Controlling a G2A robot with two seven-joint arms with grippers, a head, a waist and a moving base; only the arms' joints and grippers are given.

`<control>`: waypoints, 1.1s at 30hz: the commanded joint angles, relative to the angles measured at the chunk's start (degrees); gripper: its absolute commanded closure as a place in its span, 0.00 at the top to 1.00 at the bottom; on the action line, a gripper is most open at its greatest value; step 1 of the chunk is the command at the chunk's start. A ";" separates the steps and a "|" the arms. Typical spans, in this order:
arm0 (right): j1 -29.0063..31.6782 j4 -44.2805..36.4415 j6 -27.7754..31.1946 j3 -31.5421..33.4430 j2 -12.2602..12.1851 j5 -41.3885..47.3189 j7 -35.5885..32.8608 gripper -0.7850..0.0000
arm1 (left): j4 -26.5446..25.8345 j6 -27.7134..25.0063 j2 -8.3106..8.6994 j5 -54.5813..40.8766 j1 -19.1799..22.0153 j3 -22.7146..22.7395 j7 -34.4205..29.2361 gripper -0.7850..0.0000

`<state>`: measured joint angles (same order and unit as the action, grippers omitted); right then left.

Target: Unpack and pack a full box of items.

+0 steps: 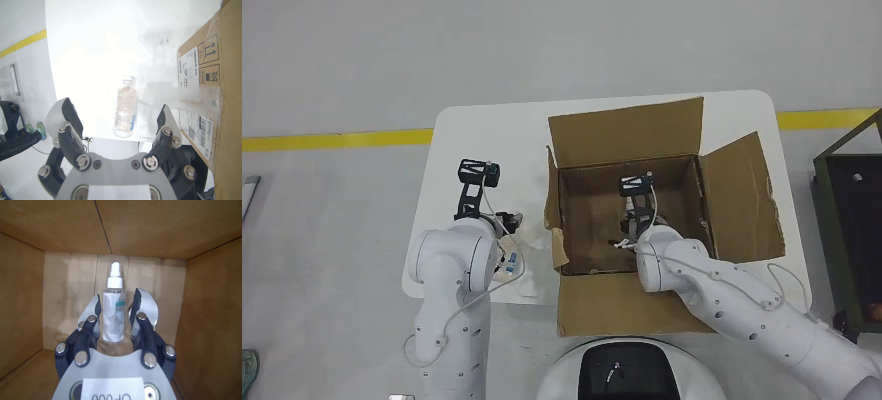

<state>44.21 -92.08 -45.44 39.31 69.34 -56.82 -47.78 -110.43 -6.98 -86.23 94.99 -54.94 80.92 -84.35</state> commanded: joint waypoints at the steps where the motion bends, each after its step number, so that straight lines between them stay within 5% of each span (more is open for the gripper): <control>1: 0.09 0.65 0.45 0.19 0.25 0.09 -0.09 0.48 | 0.00 0.00 0.00 0.00 0.00 0.00 0.00 1.00; 27: -0.15 7.46 6.42 2.63 4.26 3.90 -0.13 0.55 | 0.00 0.00 0.00 0.00 0.00 0.00 0.00 1.00; 31: -0.23 7.99 6.60 2.78 4.70 3.24 -0.79 0.42 | 0.00 0.00 0.00 0.00 0.00 0.00 0.00 1.00; 33: -0.19 8.19 6.53 2.84 4.89 2.71 -1.04 0.22 | 0.00 0.00 0.00 0.00 0.00 0.00 0.00 1.00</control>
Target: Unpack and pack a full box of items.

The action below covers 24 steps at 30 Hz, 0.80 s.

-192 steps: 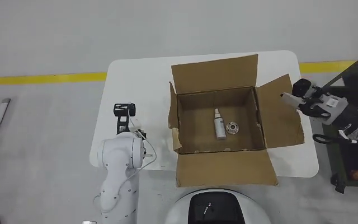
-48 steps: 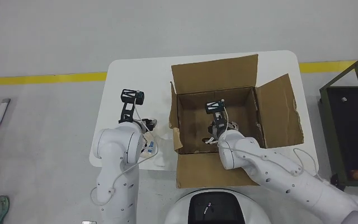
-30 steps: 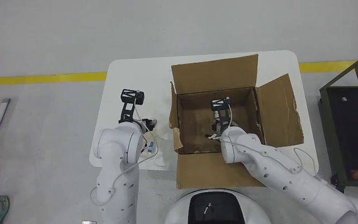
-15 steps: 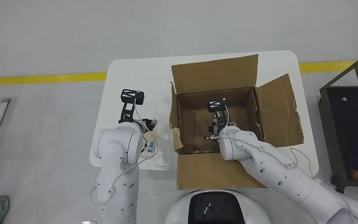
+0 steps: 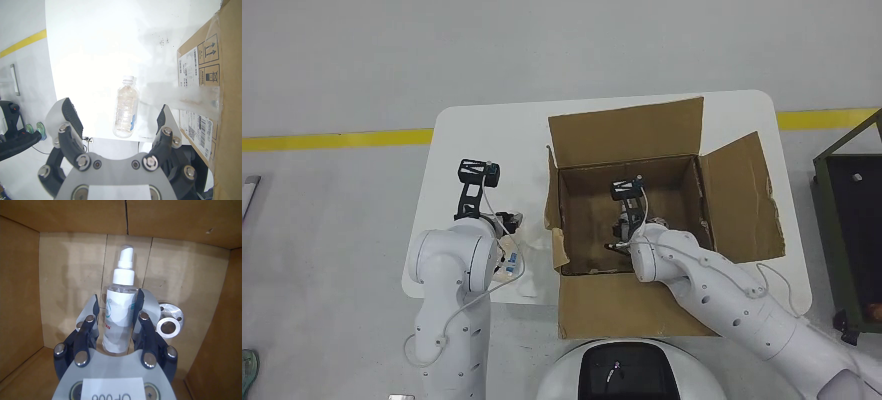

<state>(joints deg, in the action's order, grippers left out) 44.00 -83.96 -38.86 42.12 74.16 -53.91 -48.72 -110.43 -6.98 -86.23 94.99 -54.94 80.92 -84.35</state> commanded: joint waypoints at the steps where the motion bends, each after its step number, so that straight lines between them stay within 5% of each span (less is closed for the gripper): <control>1: 0.04 0.11 -0.09 0.10 0.17 -0.40 -0.22 0.08 | 0.00 0.00 0.00 0.00 0.00 0.00 0.00 1.00; 2: 0.10 0.12 -0.13 0.21 0.26 -0.56 -0.29 0.00 | 0.00 0.00 0.00 0.00 0.00 0.00 0.00 1.00; 15: 3.88 -8.48 1.83 5.76 0.39 0.11 3.06 0.00 | 0.00 0.00 0.00 0.00 0.00 0.00 0.00 1.00; 24: 16.76 -29.90 16.61 20.40 -1.78 8.92 14.26 0.00 | 0.00 0.00 0.00 0.00 0.00 0.00 0.00 1.00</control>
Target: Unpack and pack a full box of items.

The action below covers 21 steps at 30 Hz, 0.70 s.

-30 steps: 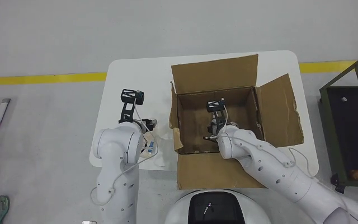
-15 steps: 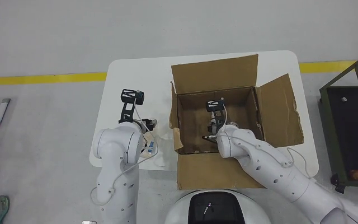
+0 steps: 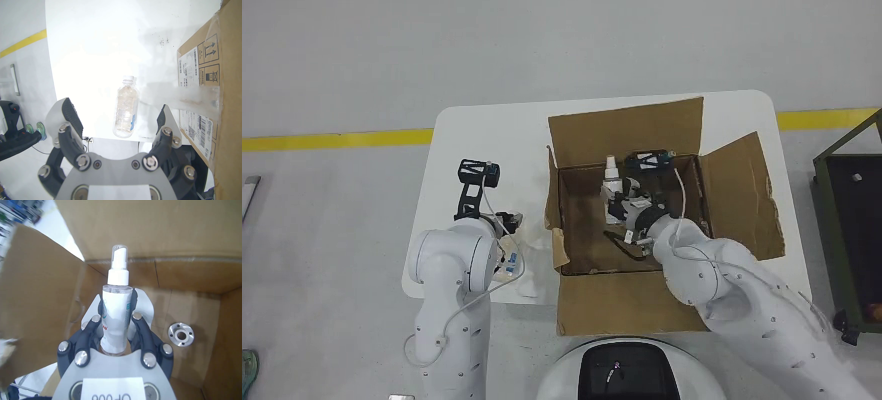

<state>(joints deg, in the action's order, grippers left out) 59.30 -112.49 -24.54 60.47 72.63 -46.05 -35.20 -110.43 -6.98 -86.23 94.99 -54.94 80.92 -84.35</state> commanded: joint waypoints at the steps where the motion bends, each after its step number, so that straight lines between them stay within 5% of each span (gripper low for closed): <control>1: 2.79 -2.82 4.26 3.65 -0.48 1.70 1.64 0.00 | 0.00 0.00 0.00 0.00 0.00 0.00 0.00 1.00; 8: 10.37 -5.39 16.21 11.38 -1.03 14.75 6.88 0.00 | 0.00 0.00 0.00 0.00 0.00 0.00 0.00 1.00; 21: 10.53 -5.29 16.53 11.54 -1.04 15.03 7.00 0.00 | 0.00 0.00 0.00 0.00 0.00 0.00 0.00 1.00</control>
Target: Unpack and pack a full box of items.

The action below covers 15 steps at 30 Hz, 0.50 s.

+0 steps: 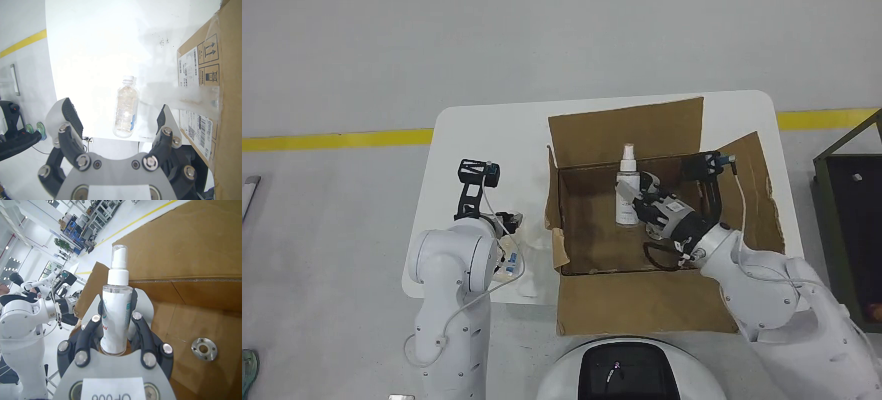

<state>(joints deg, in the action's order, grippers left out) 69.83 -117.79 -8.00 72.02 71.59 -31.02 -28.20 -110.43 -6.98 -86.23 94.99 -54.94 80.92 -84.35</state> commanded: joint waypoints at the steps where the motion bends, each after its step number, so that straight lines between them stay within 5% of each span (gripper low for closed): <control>1: 0.42 -0.08 0.48 -0.03 0.02 0.15 0.73 0.00 | 0.00 0.00 0.00 0.00 0.00 0.00 0.00 1.00; 8: 4.79 -6.85 2.78 7.51 -0.42 2.67 5.92 0.00 | 0.00 0.00 0.00 0.00 0.00 0.00 0.00 1.00; 15: 13.88 -16.86 3.77 28.94 -1.15 7.78 10.30 0.00 | 0.00 0.00 0.00 0.00 0.00 0.00 0.00 1.00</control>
<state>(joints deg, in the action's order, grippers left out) 82.73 -134.89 -5.36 96.79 70.47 -24.33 -18.84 -110.43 -6.98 -86.23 94.99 -54.94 80.92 -84.35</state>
